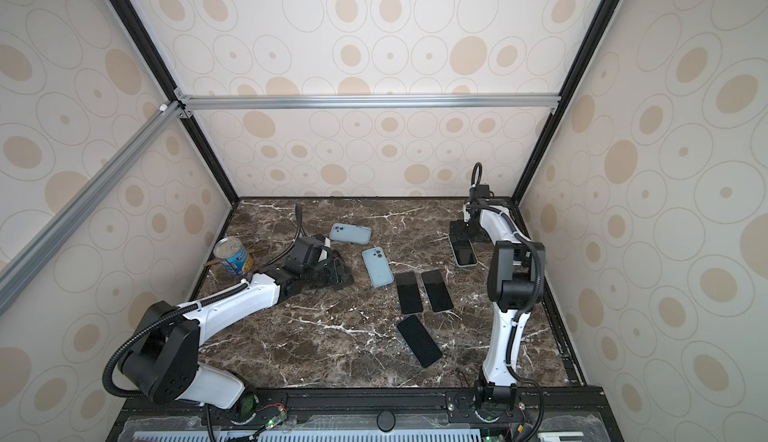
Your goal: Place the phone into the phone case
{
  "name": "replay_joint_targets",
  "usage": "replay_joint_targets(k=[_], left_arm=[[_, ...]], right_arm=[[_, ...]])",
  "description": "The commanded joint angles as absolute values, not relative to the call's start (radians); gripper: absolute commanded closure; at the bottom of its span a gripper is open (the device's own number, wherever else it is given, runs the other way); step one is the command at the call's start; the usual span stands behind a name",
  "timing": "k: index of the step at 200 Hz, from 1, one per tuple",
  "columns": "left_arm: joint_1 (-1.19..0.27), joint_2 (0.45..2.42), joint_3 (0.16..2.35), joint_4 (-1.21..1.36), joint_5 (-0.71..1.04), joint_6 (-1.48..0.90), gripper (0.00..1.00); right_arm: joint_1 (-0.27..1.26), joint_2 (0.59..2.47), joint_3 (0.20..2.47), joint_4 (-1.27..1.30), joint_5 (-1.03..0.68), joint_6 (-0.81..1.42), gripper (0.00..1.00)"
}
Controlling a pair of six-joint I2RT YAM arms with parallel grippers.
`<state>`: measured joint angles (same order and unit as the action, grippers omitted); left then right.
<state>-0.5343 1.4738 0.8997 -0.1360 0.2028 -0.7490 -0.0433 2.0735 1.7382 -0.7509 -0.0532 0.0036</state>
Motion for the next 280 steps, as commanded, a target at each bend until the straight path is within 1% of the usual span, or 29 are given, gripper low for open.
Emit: replay_joint_targets(k=[1, 42, 67, 87, 100, 104, 116, 160, 186, 196, 229, 254, 263, 280], left_arm=[[-0.539, 1.421, 0.925, -0.133, 0.193, -0.718, 0.41], [-0.54, 1.317, 0.842, -0.11, 0.209, -0.755, 0.4], [-0.54, 1.262, 0.805, -0.141, 0.2, -0.733, 0.39], [-0.539, 1.234, 0.801, -0.186, 0.192, -0.691, 0.39], [-0.539, 1.22, 0.805, -0.209, 0.181, -0.664, 0.38], [-0.54, 1.217, 0.806, -0.214, 0.178, -0.657, 0.38], [-0.54, 1.211, 0.814, -0.229, 0.17, -0.631, 0.38], [-0.538, 1.206, 0.862, -0.262, 0.118, -0.518, 0.37], [-0.526, 1.198, 0.843, -0.188, 0.086, -0.407, 0.33], [-0.517, 1.207, 0.852, -0.174, 0.063, -0.382, 0.28], [-0.477, 1.28, 0.933, -0.165, 0.032, -0.285, 0.28], [-0.42, 1.335, 0.956, -0.146, 0.041, -0.266, 0.28], [-0.39, 1.349, 0.953, -0.142, 0.063, -0.28, 0.29], [-0.315, 1.366, 0.934, -0.137, 0.123, -0.312, 0.3]], right_arm=[[-0.018, 1.95, 1.661, -0.777, -0.073, 0.05, 0.1], [0.089, 1.721, 1.411, -0.693, -0.079, 0.127, 0.12], [0.186, 1.595, 1.283, -0.652, -0.07, 0.172, 0.13], [0.252, 1.519, 1.214, -0.623, -0.053, 0.207, 0.14], [0.274, 1.484, 1.186, -0.605, -0.06, 0.23, 0.15], [0.306, 1.474, 1.178, -0.598, -0.061, 0.236, 0.15], [0.338, 1.454, 1.167, -0.591, -0.049, 0.24, 0.16], [0.378, 1.457, 1.201, -0.615, -0.039, 0.258, 0.18], [0.396, 1.478, 1.24, -0.624, -0.031, 0.261, 0.19], [0.404, 1.491, 1.257, -0.631, -0.034, 0.266, 0.21], [0.455, 1.532, 1.305, -0.655, -0.019, 0.277, 0.24], [0.495, 1.568, 1.332, -0.66, -0.027, 0.297, 0.28], [0.511, 1.587, 1.343, -0.657, -0.037, 0.304, 0.3], [0.542, 1.636, 1.378, -0.657, -0.043, 0.312, 0.31]])
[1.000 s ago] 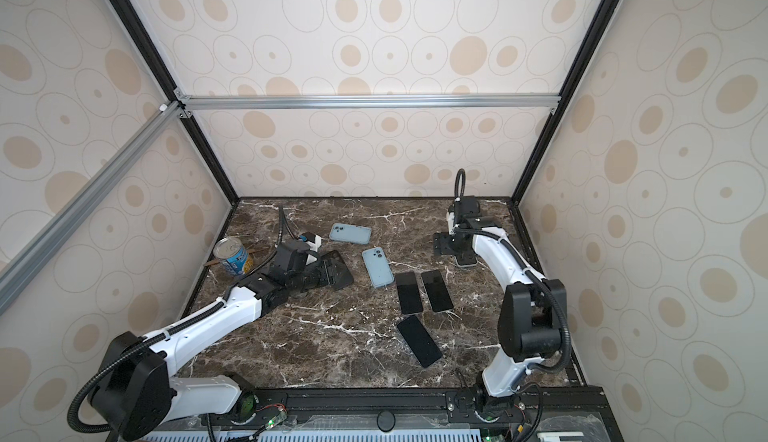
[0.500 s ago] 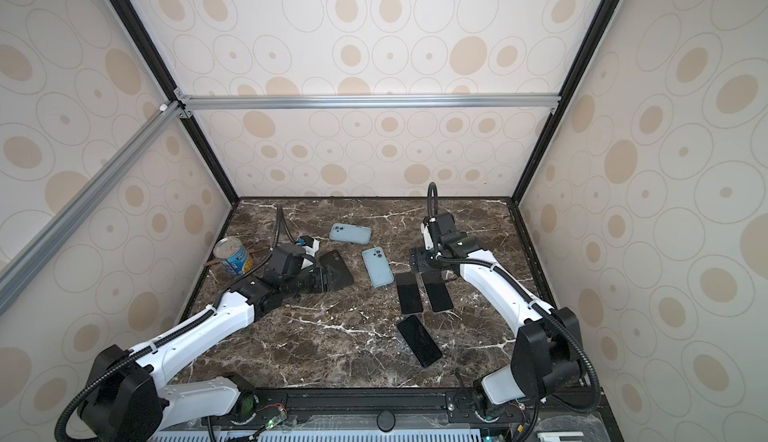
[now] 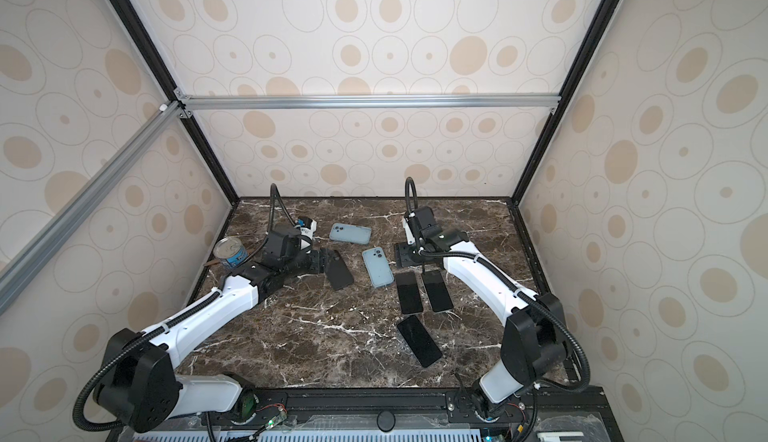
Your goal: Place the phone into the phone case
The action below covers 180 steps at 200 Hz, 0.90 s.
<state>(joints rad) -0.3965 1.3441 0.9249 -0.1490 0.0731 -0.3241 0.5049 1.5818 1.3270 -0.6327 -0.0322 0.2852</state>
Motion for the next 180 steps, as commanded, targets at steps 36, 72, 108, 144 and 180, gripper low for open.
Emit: replay_joint_targets(k=[36, 72, 108, 144, 180], left_arm=[[-0.203, 1.379, 0.905, -0.14, 0.205, -0.387, 0.31], [-0.147, 1.373, 0.896, -0.121, 0.242, -0.411, 0.32], [-0.1, 1.365, 0.888, -0.114, 0.258, -0.427, 0.33], [-0.071, 1.358, 0.878, -0.1, 0.266, -0.438, 0.33], [-0.051, 1.361, 0.874, -0.096, 0.282, -0.448, 0.34]], right_arm=[[0.606, 1.797, 1.534, -0.686, -0.06, 0.308, 0.31], [0.649, 1.998, 1.766, -0.739, -0.089, 0.295, 0.38], [0.71, 2.185, 1.974, -0.762, -0.152, 0.3, 0.4], [0.766, 2.374, 2.169, -0.797, -0.247, 0.312, 0.41], [0.797, 2.503, 2.27, -0.83, -0.317, 0.314, 0.4]])
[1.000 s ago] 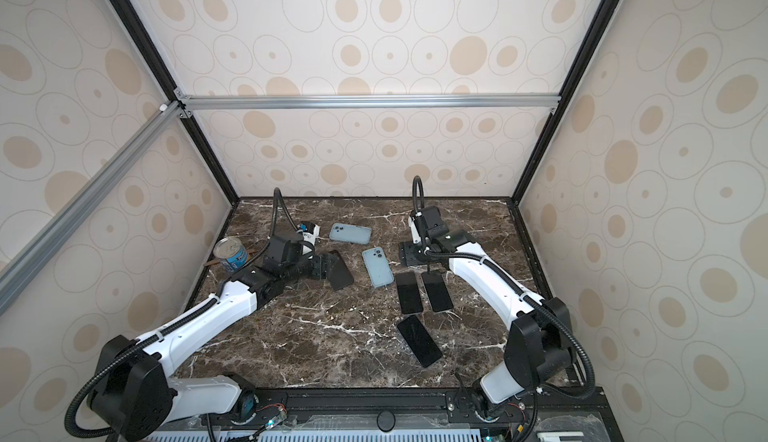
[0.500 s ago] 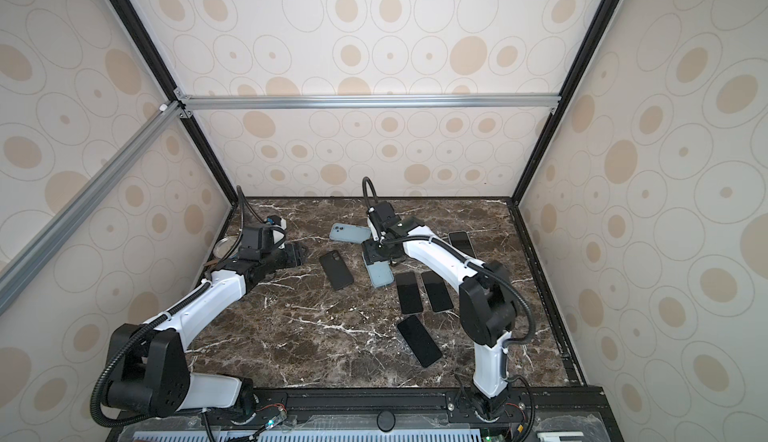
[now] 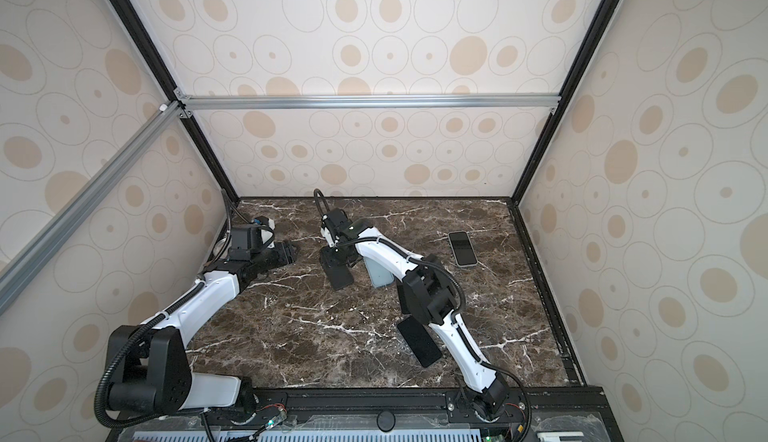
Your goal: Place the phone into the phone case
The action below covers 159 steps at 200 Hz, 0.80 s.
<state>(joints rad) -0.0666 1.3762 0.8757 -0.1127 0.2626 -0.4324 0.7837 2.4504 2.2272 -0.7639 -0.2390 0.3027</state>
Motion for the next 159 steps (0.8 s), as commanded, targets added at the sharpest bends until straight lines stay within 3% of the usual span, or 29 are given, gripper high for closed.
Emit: replay_joint_targets(k=[1, 52, 116, 159], left_arm=[[-0.052, 1.361, 0.874, -0.096, 0.283, -0.448, 0.34], [-0.037, 1.362, 0.873, -0.092, 0.292, -0.451, 0.34], [-0.028, 1.355, 0.868, -0.088, 0.294, -0.454, 0.34], [-0.026, 1.362, 0.863, -0.083, 0.304, -0.46, 0.34]], right_arm=[[0.798, 2.504, 2.27, -0.83, -0.32, 0.314, 0.4], [0.819, 2.529, 2.231, -0.902, -0.392, 0.262, 0.42], [0.864, 2.346, 1.92, -0.945, -0.389, 0.146, 0.43], [0.865, 2.185, 1.705, -0.94, -0.275, 0.12, 0.43]])
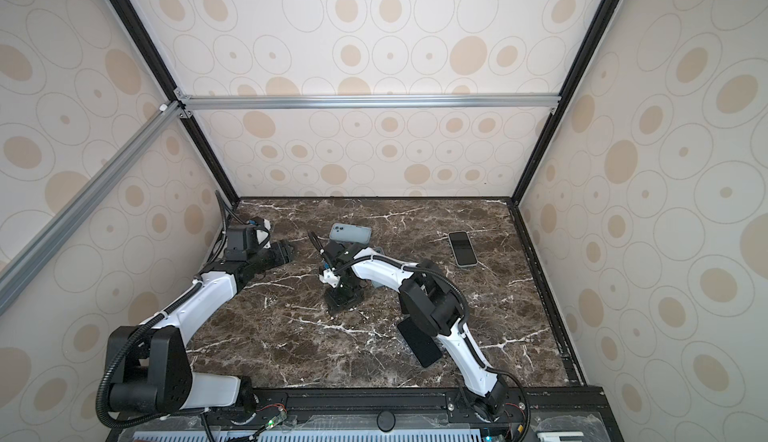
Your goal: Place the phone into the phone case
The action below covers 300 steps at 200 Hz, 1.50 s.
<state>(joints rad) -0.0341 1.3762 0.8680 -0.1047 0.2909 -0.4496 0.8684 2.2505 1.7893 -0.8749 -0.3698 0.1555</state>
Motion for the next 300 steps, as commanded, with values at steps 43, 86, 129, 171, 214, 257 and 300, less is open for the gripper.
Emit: replay_joint_targets(k=[43, 86, 129, 171, 214, 257, 300], left_arm=[[-0.054, 1.372, 0.838, -0.053, 0.324, -0.456, 0.37], [-0.18, 1.464, 0.925, -0.13, 0.294, -0.383, 0.4], [-0.261, 1.612, 1.057, -0.232, 0.286, -0.341, 0.47], [-0.323, 1.768, 1.174, -0.32, 0.285, -0.326, 0.51], [-0.358, 1.818, 1.143, -0.319, 0.298, -0.337, 0.52], [-0.375, 1.819, 1.086, -0.284, 0.331, -0.376, 0.52], [-0.391, 1.825, 1.036, -0.251, 0.347, -0.396, 0.53]], right_arm=[[0.865, 2.023, 1.598, -0.834, -0.236, 0.205, 0.43], [0.864, 1.86, 1.399, -0.64, -0.1, 0.501, 0.45], [0.865, 1.756, 1.2, -0.443, -0.052, 0.749, 0.45], [0.866, 1.771, 1.166, -0.414, -0.025, 0.798, 0.56], [0.859, 1.812, 1.159, -0.412, -0.022, 0.787, 0.58], [0.828, 1.841, 1.138, -0.365, -0.082, 0.8, 0.6], [0.798, 1.859, 1.123, -0.341, -0.12, 0.794, 0.6]])
